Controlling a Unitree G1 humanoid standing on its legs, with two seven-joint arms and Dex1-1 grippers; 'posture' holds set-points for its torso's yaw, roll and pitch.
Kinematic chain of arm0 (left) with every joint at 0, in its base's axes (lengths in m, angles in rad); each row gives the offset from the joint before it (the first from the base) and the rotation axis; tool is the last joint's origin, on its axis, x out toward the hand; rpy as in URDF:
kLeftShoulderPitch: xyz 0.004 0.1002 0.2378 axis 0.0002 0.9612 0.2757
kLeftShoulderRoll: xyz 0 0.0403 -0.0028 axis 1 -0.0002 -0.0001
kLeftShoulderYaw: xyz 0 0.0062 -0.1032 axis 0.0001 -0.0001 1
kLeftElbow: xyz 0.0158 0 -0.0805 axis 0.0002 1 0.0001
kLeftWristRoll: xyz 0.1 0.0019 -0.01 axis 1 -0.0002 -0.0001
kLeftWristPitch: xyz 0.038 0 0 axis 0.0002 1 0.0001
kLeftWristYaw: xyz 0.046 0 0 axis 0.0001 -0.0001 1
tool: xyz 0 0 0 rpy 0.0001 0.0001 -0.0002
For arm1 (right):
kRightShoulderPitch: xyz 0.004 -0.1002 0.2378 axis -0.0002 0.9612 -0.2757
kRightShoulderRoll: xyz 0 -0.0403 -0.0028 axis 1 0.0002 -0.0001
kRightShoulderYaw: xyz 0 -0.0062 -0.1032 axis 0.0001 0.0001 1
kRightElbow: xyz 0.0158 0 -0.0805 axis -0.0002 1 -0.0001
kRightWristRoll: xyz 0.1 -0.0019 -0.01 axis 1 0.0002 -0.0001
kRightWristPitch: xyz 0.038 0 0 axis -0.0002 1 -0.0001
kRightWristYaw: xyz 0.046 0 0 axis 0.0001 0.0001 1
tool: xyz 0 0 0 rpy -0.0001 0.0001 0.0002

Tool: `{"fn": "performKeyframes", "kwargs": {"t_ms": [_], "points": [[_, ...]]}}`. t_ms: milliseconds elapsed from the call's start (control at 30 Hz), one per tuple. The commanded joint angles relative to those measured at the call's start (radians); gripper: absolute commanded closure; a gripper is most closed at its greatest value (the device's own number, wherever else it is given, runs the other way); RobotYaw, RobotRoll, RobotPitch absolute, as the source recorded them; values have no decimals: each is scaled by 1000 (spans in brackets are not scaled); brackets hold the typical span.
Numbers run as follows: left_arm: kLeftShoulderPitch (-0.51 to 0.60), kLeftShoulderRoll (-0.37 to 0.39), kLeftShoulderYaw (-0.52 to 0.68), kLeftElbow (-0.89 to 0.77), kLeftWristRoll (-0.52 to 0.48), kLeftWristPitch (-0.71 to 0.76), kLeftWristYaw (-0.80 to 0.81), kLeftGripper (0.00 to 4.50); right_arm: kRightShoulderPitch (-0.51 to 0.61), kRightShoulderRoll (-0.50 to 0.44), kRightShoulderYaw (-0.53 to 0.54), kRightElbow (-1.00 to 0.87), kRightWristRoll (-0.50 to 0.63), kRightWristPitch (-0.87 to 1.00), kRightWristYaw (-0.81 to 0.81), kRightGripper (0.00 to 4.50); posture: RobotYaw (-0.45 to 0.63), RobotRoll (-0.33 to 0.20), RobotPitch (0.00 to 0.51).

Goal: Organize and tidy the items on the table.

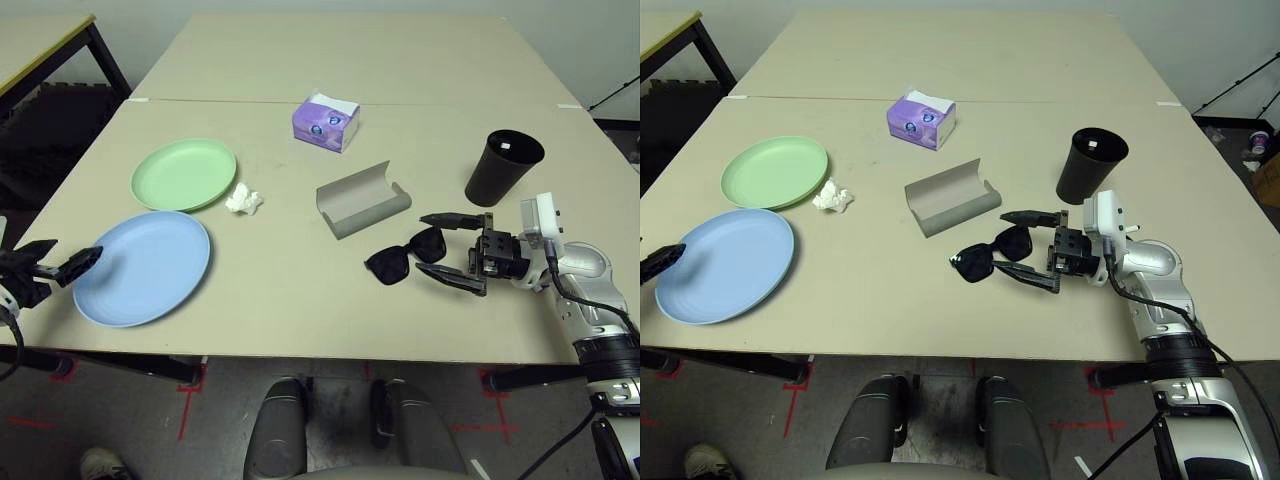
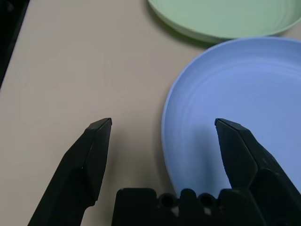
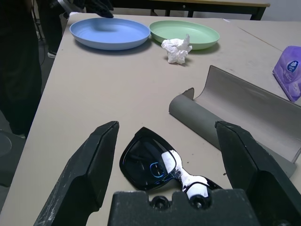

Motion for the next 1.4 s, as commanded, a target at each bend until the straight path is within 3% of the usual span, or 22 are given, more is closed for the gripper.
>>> {"fn": "performKeyframes", "kwargs": {"t_ms": [33, 700, 833, 1100, 1167, 1400], "points": [[6, -14, -20, 20, 14, 10, -5, 33, 14, -10, 5, -24, 4, 7, -4, 0, 48, 0, 129], [-19, -22, -41, 34, 13, 21, -2, 33, 22, -12, 3, -60, 8, 24, -22, 0, 39, 0, 126], [-15, -25, -45, 39, 13, 33, -10, 776, 23, -14, 1, -64, 9, 23, -24, 0, 37, 0, 126], [-17, -29, -57, 65, 14, 46, -19, 3876, 23, -19, 0, -83, 15, 31, -30, 0, 26, 0, 126], [-16, -29, -57, 72, 15, 44, -18, 4473, 23, -20, 0, -87, 16, 32, -32, 0, 26, 0, 126], [-13, -31, -49, 81, 14, 45, -18, 4473, 23, -20, 0, -90, 17, 32, -35, 0, 26, 0, 124]]}}
